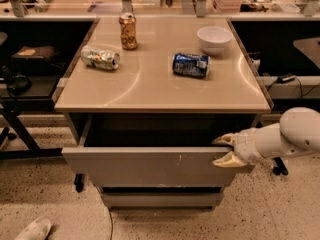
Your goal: Open top drawer
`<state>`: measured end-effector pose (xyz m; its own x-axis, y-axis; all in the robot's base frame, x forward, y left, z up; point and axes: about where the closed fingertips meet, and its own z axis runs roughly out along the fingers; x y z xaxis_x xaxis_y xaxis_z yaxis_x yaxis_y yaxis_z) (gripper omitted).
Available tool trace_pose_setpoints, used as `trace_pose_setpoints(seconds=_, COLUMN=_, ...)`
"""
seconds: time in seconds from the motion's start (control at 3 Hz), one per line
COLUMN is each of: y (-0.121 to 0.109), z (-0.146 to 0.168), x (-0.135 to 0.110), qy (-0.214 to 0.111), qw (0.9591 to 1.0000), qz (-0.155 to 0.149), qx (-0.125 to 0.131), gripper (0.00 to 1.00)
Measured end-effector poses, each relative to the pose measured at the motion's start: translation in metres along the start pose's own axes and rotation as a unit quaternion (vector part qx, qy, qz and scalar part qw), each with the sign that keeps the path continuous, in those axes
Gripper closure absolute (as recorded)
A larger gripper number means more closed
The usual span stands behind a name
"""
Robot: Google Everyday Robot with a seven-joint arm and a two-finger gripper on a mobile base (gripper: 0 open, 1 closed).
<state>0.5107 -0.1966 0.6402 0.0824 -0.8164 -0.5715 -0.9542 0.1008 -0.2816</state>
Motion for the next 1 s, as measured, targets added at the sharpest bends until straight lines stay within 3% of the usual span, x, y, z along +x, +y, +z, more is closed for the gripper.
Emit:
trace_pose_setpoints(seconds=0.33, y=-0.0011, z=-0.0029, x=-0.0023, qy=0.0, qw=1.0, qz=0.0, qx=0.0, gripper=0.92)
trace_pose_setpoints(seconds=0.67, y=0.0088, z=-0.0067, x=-0.0025, qy=-0.001, qw=1.0, qz=0.0, qx=-0.004, gripper=1.0)
trace_pose_setpoints(seconds=1.0, y=0.0088, z=-0.0066, x=-0.0026, qy=-0.001, qw=1.0, qz=0.0, qx=-0.004, gripper=0.81)
